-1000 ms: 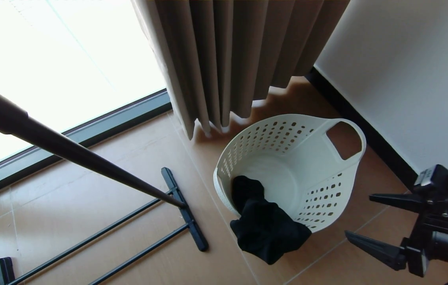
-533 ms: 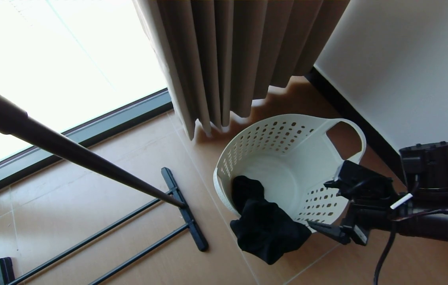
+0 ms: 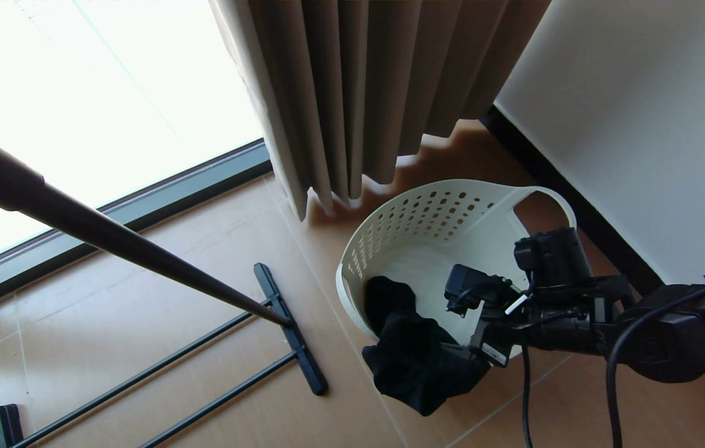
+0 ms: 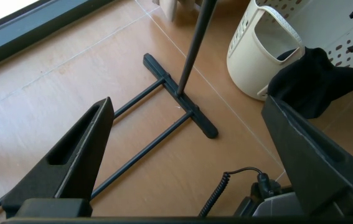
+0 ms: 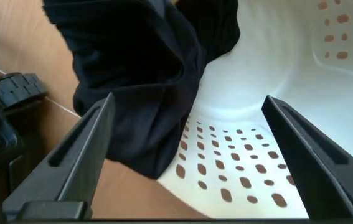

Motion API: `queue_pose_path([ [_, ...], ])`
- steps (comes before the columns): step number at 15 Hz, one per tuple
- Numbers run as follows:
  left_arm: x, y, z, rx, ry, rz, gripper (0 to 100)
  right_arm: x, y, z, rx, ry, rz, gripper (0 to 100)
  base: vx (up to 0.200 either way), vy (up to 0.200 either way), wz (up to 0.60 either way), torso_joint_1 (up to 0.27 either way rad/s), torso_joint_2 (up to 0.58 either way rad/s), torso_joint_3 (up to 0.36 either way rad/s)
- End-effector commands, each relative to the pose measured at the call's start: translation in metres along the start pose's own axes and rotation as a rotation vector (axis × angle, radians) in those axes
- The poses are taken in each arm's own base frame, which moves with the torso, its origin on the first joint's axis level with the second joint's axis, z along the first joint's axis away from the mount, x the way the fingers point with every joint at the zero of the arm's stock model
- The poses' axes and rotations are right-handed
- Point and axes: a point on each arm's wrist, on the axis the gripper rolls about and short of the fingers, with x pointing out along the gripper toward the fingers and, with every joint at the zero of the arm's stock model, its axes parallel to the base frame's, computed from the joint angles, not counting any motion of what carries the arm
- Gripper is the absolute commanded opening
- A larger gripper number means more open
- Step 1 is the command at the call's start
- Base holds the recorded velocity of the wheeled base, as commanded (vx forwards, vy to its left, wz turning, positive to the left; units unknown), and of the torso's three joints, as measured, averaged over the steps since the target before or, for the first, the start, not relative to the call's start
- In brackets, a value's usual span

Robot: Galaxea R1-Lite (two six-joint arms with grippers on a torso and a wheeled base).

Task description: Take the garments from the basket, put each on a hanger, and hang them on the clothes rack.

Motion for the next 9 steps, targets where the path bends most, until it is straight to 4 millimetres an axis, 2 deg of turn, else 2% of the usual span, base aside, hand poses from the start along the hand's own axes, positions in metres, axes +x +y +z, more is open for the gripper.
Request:
queue_pose_path([
  [1,0.0,0.0,0.0,0.0,0.0,0.0,100,0.016,-0.001,-0.001,0.005,0.02,0.011,100,0.0,0.0,0.0,0.0,0.0,0.0],
  [5,0.0,0.0,0.0,0.0,0.0,0.0,100,0.034,-0.007,0.001,0.035,0.027,0.01,100,0.0,0.0,0.0,0.0,0.0,0.0],
  [9,0.0,0.0,0.0,0.0,0.0,0.0,100,0.041,-0.011,0.006,0.039,0.015,0.0,100,0.0,0.0,0.0,0.0,0.0,0.0],
])
